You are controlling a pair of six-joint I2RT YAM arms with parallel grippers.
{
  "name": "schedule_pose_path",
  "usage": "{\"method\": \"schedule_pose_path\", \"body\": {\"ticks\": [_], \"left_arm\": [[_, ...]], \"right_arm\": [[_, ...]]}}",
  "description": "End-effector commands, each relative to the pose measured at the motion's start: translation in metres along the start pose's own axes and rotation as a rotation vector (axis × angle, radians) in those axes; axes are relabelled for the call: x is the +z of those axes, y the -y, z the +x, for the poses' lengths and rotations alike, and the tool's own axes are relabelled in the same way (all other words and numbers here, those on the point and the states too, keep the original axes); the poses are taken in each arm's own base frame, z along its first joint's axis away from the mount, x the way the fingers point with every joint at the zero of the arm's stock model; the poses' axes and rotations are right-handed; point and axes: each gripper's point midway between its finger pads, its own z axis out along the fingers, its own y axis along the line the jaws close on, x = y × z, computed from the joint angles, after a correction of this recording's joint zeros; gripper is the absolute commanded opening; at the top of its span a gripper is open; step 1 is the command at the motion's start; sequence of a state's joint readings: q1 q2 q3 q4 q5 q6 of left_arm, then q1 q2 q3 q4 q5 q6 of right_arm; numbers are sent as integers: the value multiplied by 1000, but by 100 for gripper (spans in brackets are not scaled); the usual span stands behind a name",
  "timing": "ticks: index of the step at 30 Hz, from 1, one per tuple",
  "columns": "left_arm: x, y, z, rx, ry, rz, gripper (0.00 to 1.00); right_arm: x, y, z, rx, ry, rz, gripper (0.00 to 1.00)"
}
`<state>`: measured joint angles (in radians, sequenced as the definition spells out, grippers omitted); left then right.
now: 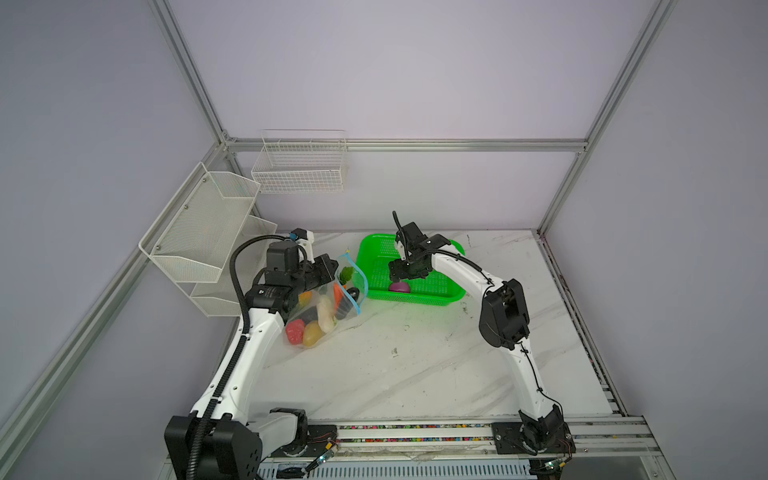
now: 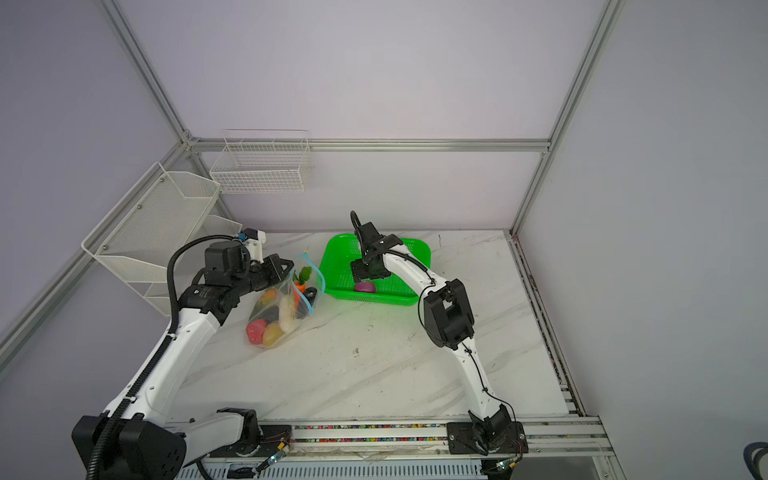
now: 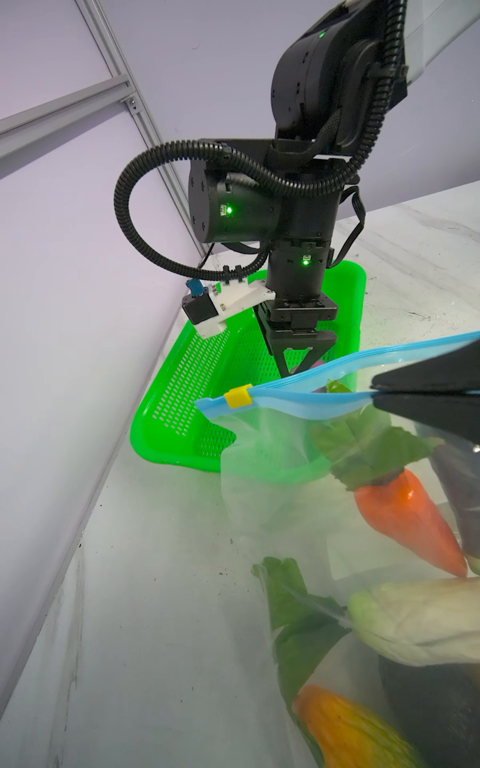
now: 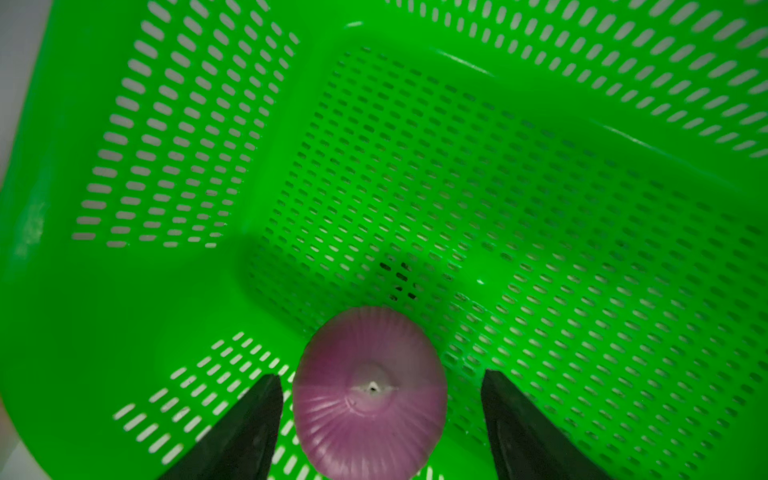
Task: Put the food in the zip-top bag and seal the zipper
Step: 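Lower the right gripper down onto the purple onion in the basket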
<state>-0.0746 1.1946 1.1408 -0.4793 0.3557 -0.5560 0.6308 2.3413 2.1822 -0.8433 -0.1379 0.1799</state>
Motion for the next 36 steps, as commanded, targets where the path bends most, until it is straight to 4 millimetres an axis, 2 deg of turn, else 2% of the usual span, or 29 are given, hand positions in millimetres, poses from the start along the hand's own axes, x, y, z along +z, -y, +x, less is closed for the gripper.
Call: {"method": "schedule_pose_path", "body": {"ticks": [1,11,18,29,36], "left_arm": [[-13,21,-21,47,61,54,0],[-13,22,-23,51,63,55,0],[-12,21,-21,49,59,53,0],[-8,18,-21,47,53,49,0],[-9,19,-21,49,55,49,0]], "right_arm": [[10,2,19,-16,-67,21,80],[30,10,27,-13,-102,62,87],[47,9,29,-14,-124,44,85],[39,1,22,-8,-103,13,68],[22,5,4,10,-48,10,63]]}}
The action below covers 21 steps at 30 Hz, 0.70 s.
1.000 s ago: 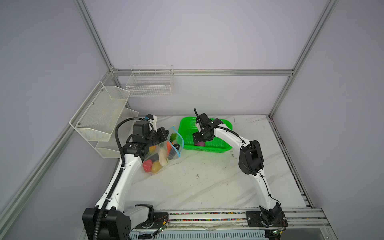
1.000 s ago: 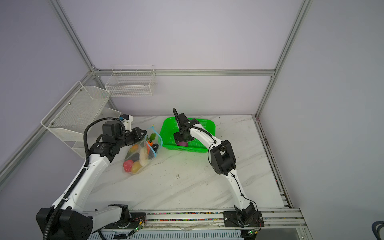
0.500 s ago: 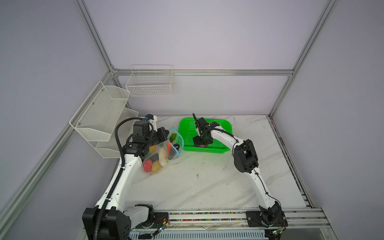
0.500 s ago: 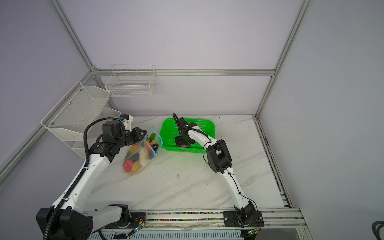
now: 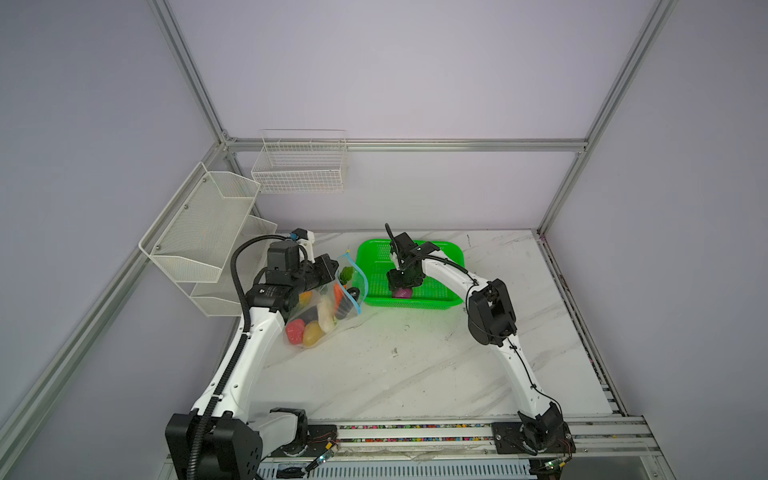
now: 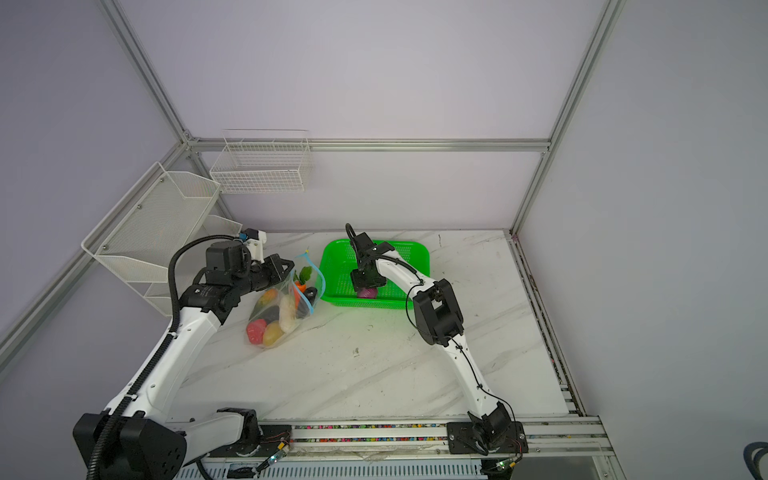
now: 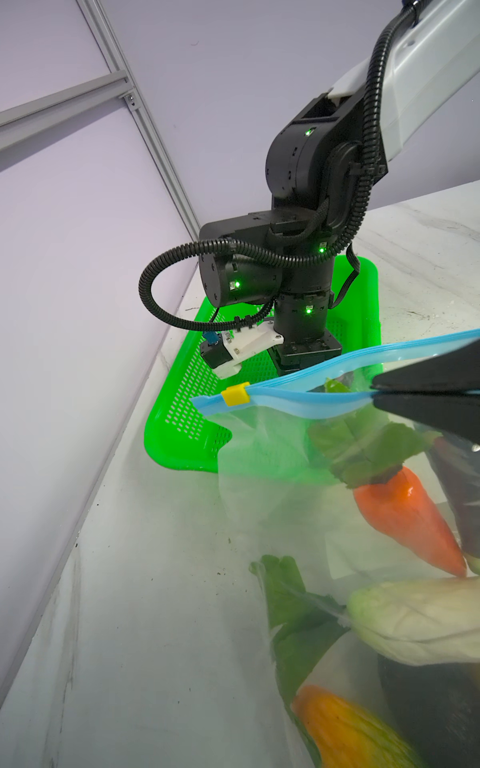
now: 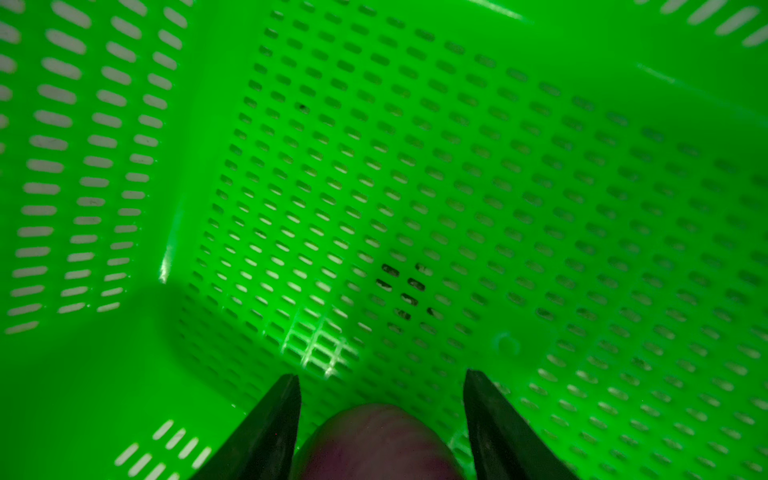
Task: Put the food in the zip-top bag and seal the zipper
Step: 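Lower the right gripper down onto the purple onion in the basket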
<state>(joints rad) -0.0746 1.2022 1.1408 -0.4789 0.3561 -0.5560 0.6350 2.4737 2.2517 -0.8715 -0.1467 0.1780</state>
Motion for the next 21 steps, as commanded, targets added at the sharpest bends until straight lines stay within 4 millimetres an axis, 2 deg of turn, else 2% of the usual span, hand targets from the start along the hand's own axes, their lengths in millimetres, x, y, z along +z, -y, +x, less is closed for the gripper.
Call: {"method": "schedule_pose_path", "body": {"ticks": [1,12,16,21], "left_arm": [[-11,20,-22,51,60,51,0],[-10,21,-21,45,57,58,0],[-12,22,-21,46,59,60,0],[-14,22,-20,48,62,62,0]], "right_arm": [[-29,0,-16,8,53,-9,62],[-47,2,-30,27,98,-37,59],[-50,6,-18,27,55,-19,69],[-64,19,-7,17,45,50,83]]}}
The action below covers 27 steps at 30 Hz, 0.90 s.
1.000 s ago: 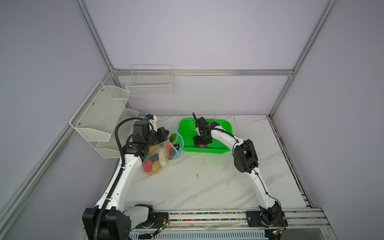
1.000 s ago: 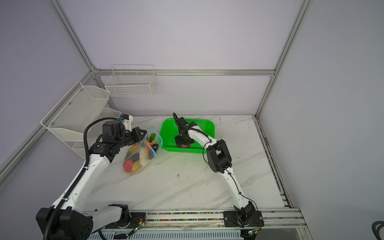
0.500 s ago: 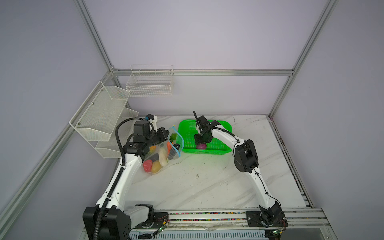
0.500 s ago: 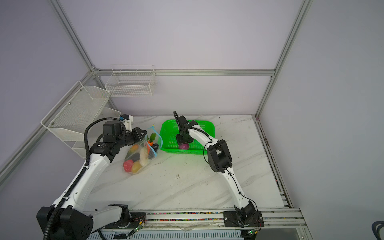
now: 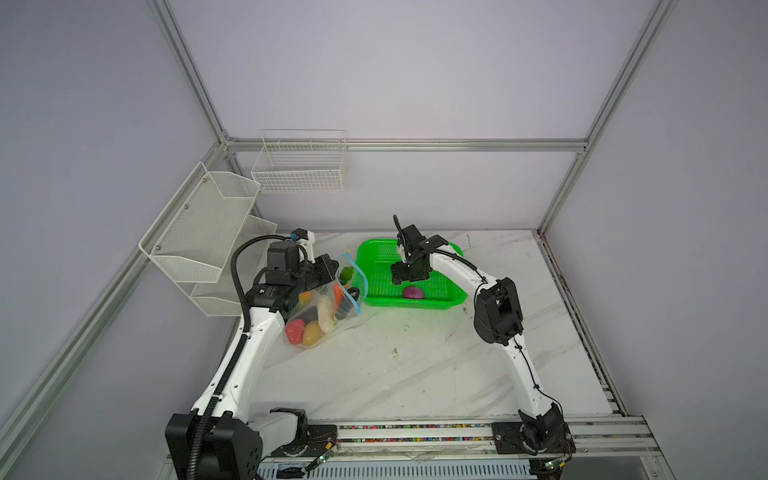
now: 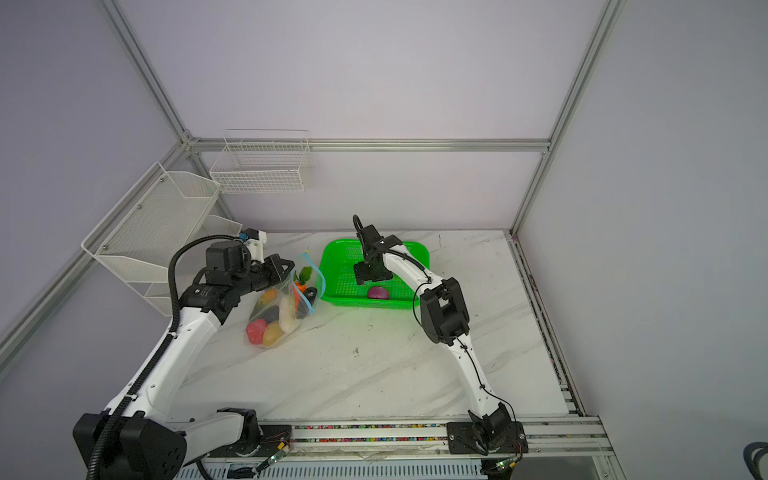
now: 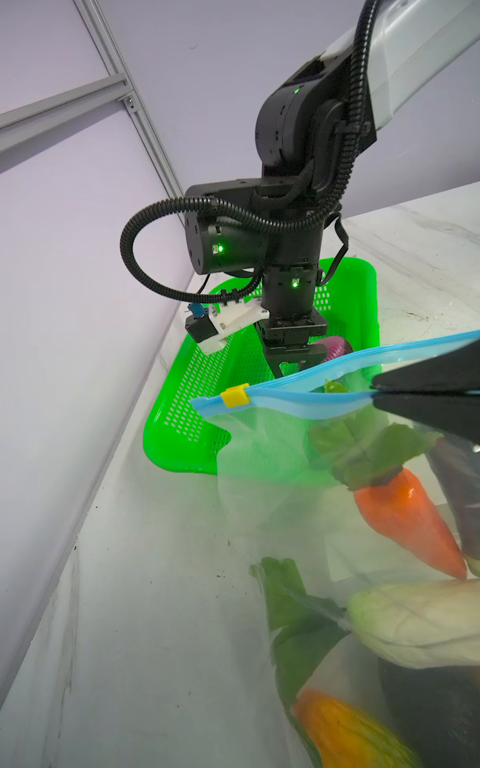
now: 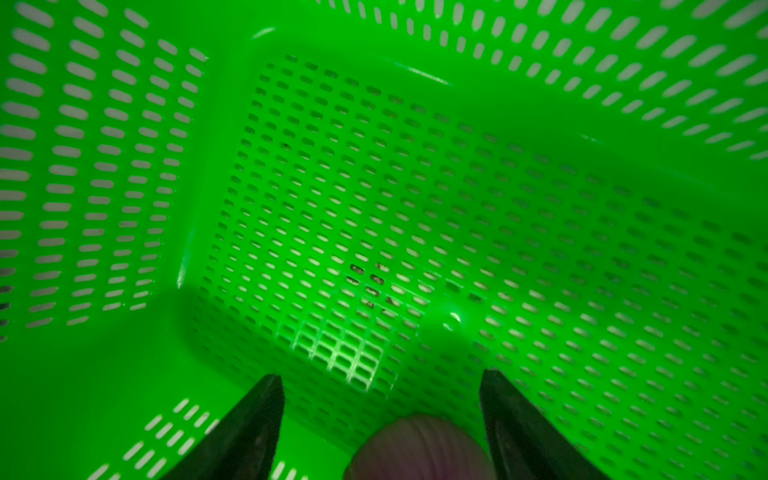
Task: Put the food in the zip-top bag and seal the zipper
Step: 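Lower the right gripper down onto the purple onion in the basket, then close the right gripper around the onion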
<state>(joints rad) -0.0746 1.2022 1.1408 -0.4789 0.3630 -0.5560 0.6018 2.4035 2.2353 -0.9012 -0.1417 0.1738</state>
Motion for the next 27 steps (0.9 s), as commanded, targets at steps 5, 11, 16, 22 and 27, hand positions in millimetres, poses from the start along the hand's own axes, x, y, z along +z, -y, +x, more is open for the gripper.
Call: {"method": "schedule_pose_path", "body": {"ticks": [5,11,16,22,27], "left_arm": [[-12,22,-19,45,58,60,0],[-12,21,-18,44,55,61,0],[-12,21,-18,45,56,62,0],[-13,21,-18,49,59,59,0],[-12,20,-17,46,56,58,0]], "right_arm": [[-35,17,12,-8,-4,96,89],[-28,10,30,-40,-53,66,97],[-18,-6,42,-71,-87,46,97],[-7,17,51,-70,-115,164,96],[5,19,55,-68,-132,167,95]]}}
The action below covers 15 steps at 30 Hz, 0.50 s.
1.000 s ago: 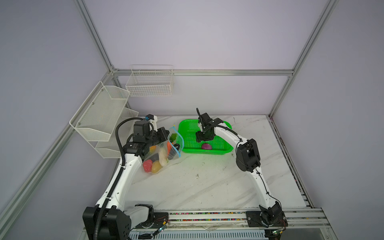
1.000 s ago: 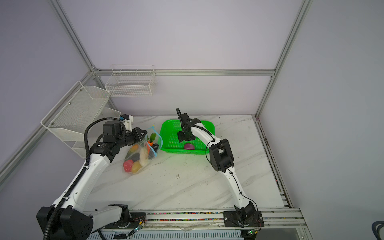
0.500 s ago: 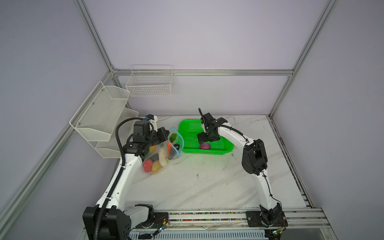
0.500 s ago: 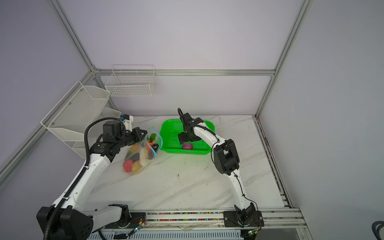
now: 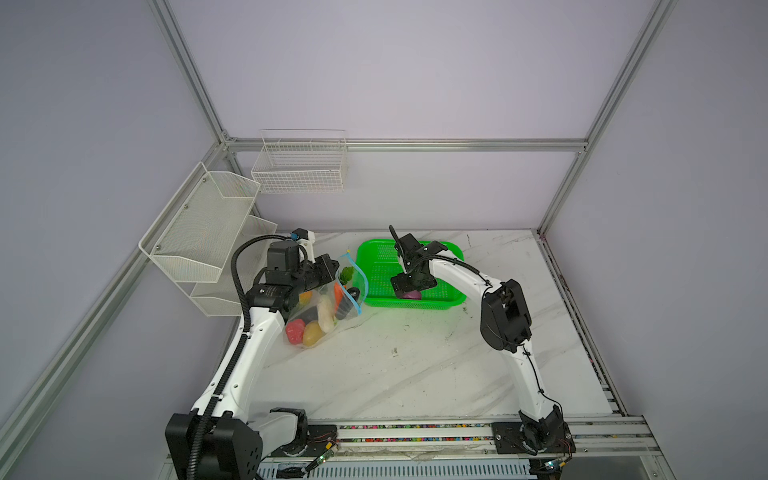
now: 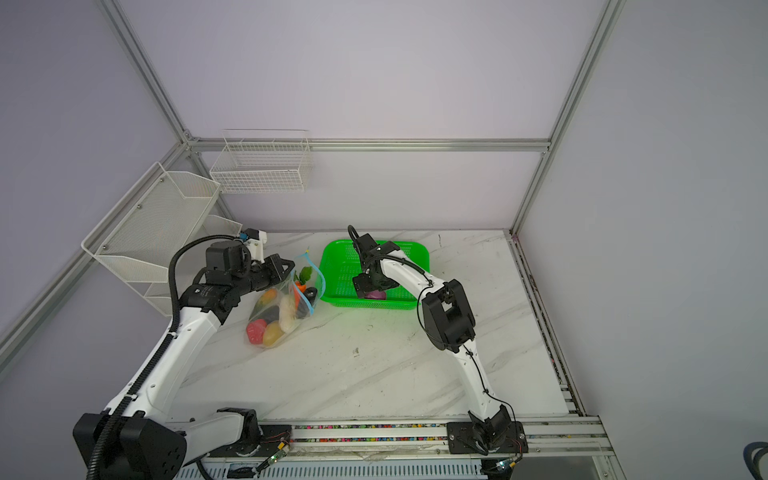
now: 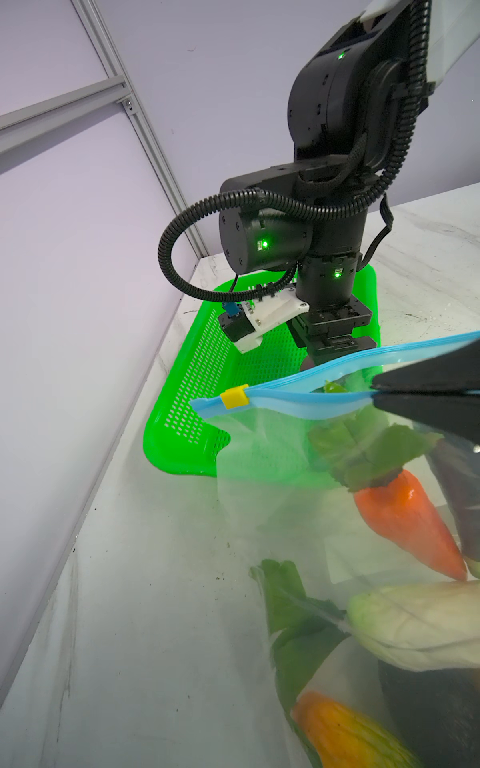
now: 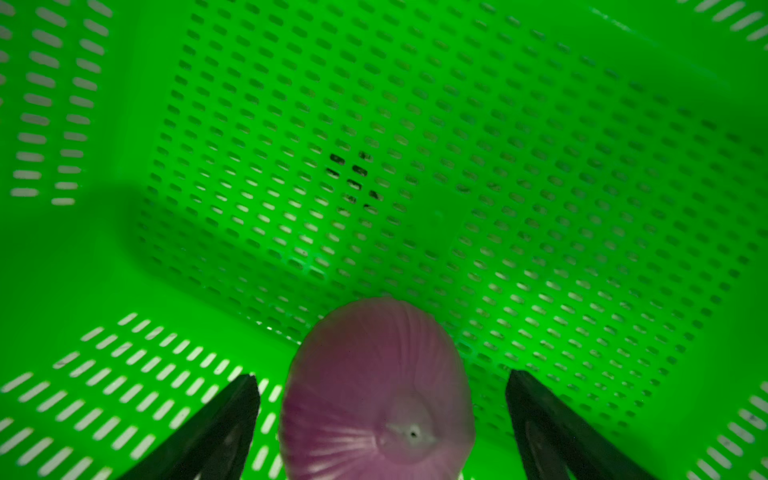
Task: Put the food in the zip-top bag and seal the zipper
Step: 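Close the right gripper around the onion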
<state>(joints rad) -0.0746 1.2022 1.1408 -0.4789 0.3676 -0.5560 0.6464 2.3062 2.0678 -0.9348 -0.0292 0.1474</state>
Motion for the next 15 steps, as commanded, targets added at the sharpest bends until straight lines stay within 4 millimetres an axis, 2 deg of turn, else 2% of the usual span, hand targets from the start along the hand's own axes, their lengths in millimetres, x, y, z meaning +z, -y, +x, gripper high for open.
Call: {"method": "schedule_pose_path", "body": {"ticks": [1,9,15], "left_arm": [[-13,19,-17,47,59,54,0],[-14,20,-18,49,65,52,0],[-12,19,-17,47,61,50,0]], "right_arm": [[17,8,13,-6,-59,39,94],[27,-1,11,-4,-66,-10,82],[22,-3,8,2,-58,-20,70]]}}
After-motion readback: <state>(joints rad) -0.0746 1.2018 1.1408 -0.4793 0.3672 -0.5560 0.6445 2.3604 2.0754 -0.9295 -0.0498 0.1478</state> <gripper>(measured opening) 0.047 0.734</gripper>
